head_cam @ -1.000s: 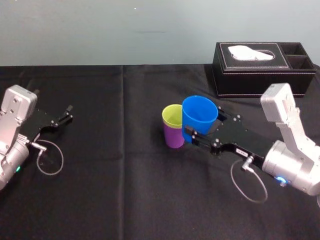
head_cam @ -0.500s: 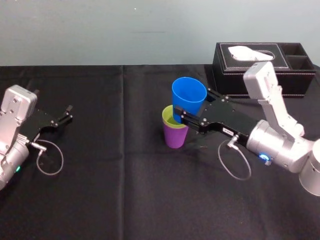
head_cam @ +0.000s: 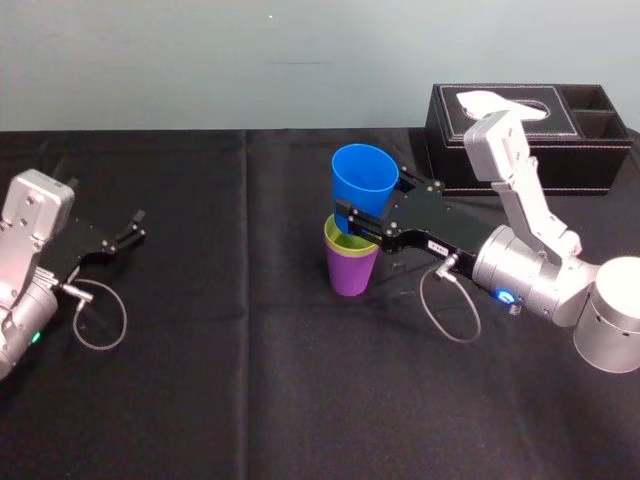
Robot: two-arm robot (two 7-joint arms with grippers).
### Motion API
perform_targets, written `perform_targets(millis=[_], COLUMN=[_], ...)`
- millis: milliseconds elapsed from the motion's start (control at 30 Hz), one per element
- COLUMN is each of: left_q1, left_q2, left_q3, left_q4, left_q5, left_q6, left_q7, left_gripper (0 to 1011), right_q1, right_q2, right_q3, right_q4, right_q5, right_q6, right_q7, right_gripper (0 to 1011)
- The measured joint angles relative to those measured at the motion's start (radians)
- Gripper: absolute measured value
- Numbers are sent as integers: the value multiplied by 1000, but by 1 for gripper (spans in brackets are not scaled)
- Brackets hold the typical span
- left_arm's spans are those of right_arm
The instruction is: Stack the three plastic cups sequentially using one hand.
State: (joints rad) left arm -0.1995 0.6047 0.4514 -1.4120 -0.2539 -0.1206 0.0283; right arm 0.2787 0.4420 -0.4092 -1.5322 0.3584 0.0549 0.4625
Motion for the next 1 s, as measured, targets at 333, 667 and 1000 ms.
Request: perform_targets(millis=[333,667,1000], left_q1=[0,0,0], left_q2=[0,0,0], left_q3=[0,0,0], left_q4=[0,0,0], left_q5=[0,0,0], left_q6=[0,0,0], left_q7=[0,0,0], left_gripper=[1011,1011,1011], right_q1=[8,10,12], right_q2=[-7,-11,-18], right_q3=[-9,-16,-23], right_q4=[20,37,56], right_q5=[-6,-17,-22], right_q6=[-1,-6,-10], right_q7=[1,2,8], right_gripper=[717,716,716])
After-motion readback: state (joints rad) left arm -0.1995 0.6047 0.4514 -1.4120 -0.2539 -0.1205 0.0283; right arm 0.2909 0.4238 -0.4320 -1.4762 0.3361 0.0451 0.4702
